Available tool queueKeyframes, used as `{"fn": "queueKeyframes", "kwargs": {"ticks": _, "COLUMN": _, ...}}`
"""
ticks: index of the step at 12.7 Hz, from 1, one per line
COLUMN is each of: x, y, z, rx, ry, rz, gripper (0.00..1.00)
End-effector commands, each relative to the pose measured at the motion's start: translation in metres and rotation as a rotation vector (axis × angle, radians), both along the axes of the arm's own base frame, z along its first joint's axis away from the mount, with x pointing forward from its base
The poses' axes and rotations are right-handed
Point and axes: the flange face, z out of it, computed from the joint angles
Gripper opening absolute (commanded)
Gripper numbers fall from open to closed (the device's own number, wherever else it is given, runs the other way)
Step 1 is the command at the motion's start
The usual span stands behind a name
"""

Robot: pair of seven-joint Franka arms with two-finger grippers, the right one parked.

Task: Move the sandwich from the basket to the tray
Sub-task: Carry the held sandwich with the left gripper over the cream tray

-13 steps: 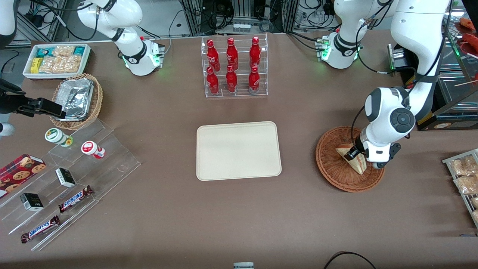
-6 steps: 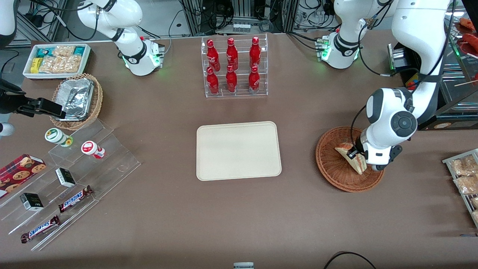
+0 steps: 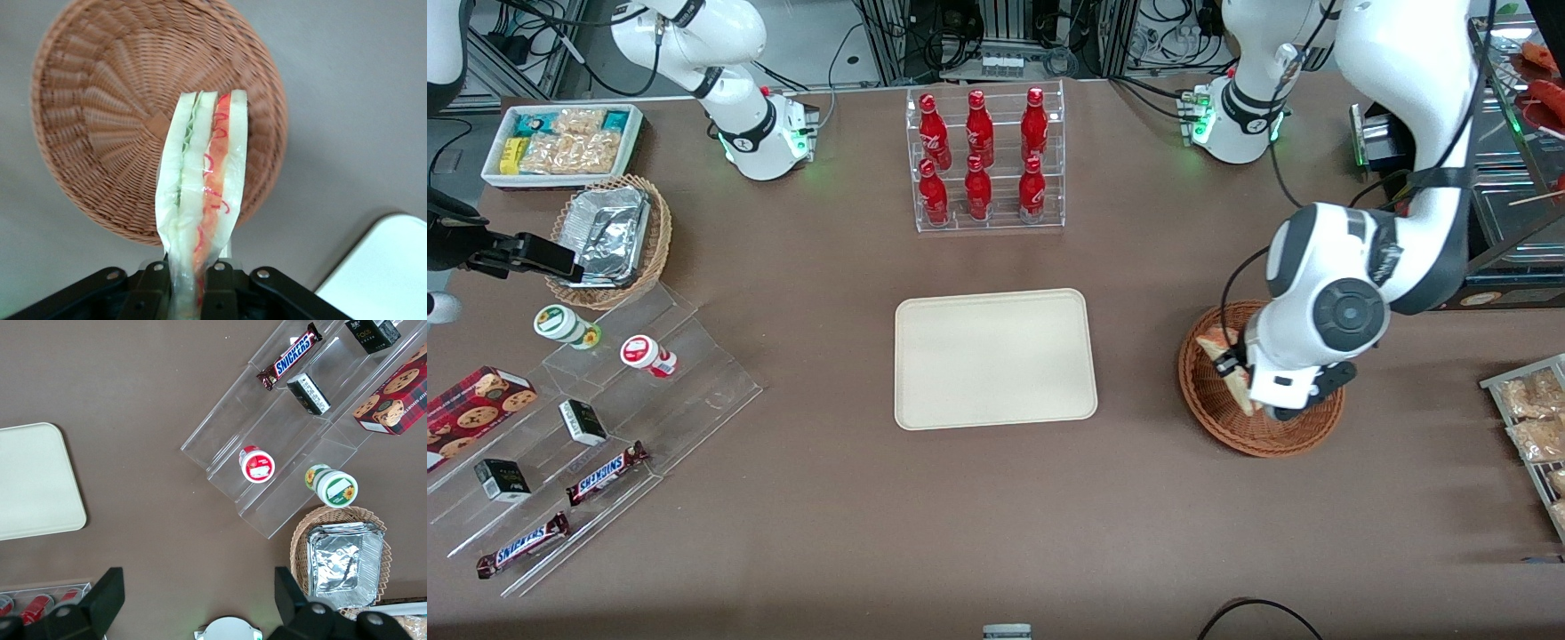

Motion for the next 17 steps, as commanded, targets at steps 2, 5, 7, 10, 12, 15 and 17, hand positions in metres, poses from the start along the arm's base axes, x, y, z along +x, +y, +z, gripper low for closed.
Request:
{"fn": "queueKeyframes", "kwargs": {"ticks": 2, "x": -0.013, "y": -0.076, "z": 0.002, "rx": -0.066, "ry": -0.016, "rz": -0.087, "gripper": 0.0}}
{"fn": "queueKeyframes", "kwargs": {"ticks": 5, "x": -0.036, "y": -0.149, "z": -0.01, "rx": -0.12, "ry": -0.066, "rz": -0.17, "gripper": 0.0}}
{"fn": "queueKeyframes", "kwargs": {"ticks": 7, "x": -0.057, "y": -0.196, "z": -0.021, "rx": -0.147, "ry": -0.082, "rz": -0.223, "gripper": 0.0}}
{"fn": "queueKeyframes", "kwargs": {"ticks": 10, "x": -0.081, "y": -0.257, "z": -0.045, "rx": -0.17, "ry": -0.113, "rz": -0.294, "gripper": 0.0}}
{"fn": "queueKeyframes", "kwargs": {"ticks": 12, "x": -0.085, "y": -0.294, "z": -0.056, "rx": -0.168, "ry": -0.121, "rz": -0.257, "gripper": 0.0}}
{"fn": "queueKeyframes", "kwargs": {"ticks": 15, "x": -0.095, "y": -0.339, "z": -0.071, "rx": -0.168, "ry": -0.136, "rz": -0.235, "gripper": 0.0}}
{"fn": "queueKeyframes", "kwargs": {"ticks": 17, "x": -0.086, "y": -0.35, "z": -0.081, "rx": -0.177, "ry": -0.144, "rz": -0.226, "gripper": 0.0}}
